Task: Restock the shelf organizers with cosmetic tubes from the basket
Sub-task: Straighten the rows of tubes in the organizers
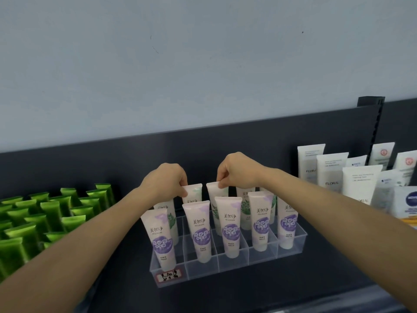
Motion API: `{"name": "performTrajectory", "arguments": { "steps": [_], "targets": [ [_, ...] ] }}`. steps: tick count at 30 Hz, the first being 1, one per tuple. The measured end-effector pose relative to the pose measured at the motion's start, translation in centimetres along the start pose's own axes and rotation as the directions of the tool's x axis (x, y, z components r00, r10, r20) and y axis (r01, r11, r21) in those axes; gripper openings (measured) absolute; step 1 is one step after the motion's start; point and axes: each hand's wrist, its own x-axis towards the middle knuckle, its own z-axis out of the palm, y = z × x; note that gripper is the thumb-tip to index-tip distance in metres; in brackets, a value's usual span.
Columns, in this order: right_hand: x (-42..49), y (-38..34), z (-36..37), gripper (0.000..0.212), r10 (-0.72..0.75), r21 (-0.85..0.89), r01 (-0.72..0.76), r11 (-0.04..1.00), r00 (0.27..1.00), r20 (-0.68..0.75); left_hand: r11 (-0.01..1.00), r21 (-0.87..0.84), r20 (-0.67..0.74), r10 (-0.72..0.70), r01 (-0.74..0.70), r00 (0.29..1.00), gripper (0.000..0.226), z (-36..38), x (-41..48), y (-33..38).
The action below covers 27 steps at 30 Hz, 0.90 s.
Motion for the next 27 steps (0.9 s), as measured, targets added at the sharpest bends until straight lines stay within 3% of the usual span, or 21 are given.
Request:
{"name": "performTrajectory", "arguments": {
  "steps": [10,16,23,27],
  "targets": [
    [0.3,-0.1,-0.2,0.008,0.005,-0.006,-0.005,1.0,0.999,0.046,1.0,-0.011,0.035,-0.019,0.02,0.999,0.014,-0.3,0.0,-0.2],
    [0.1,0.0,-0.3,0.019,0.013,0.003,-0.013,1.0,0.998,0.069,1.0,-0.019,0.034,0.005,-0.004,0.999,0.019,-0.6,-0.2,-0.1],
    [-2.3,-1.0,-2.4,0.02,-0.024,0.029,0.026,0.999,0.997,-0.077,0.986,-0.094,-0.18,0.118,-0.137,0.977,0.021,-2.1,-2.5,1.0],
    [-4.2,-2.4,-2.0,0.026,-0.032,-0.066,0.041,0.997,0.991,0.127,0.981,-0.054,0.04,0.188,-0.186,0.981,0.028,-1.3,-4.0,2.3]
  ]
}}
